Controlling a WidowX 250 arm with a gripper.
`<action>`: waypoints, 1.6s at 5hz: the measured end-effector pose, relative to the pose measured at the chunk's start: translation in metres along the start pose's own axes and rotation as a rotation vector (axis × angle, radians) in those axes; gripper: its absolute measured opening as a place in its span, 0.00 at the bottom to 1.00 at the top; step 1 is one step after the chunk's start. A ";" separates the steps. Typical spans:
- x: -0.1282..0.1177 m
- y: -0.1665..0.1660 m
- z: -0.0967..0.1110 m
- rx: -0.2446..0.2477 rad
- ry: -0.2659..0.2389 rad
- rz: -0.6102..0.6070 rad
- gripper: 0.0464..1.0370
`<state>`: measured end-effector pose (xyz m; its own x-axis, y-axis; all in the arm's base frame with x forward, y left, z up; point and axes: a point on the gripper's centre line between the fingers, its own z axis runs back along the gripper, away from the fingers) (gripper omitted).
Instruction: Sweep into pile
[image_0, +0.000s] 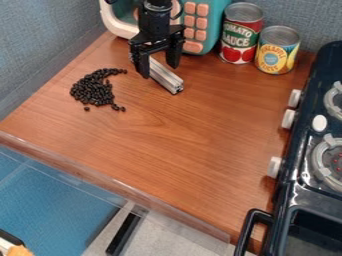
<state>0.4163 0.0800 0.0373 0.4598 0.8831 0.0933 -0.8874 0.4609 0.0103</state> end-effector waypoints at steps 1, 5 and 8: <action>-0.005 0.004 -0.020 0.039 0.029 -0.004 0.96; 0.000 0.000 -0.024 0.014 0.001 -0.002 0.96; 0.004 -0.003 -0.014 -0.033 -0.044 0.012 0.92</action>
<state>0.4210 0.0839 0.0235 0.4463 0.8843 0.1370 -0.8910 0.4534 -0.0242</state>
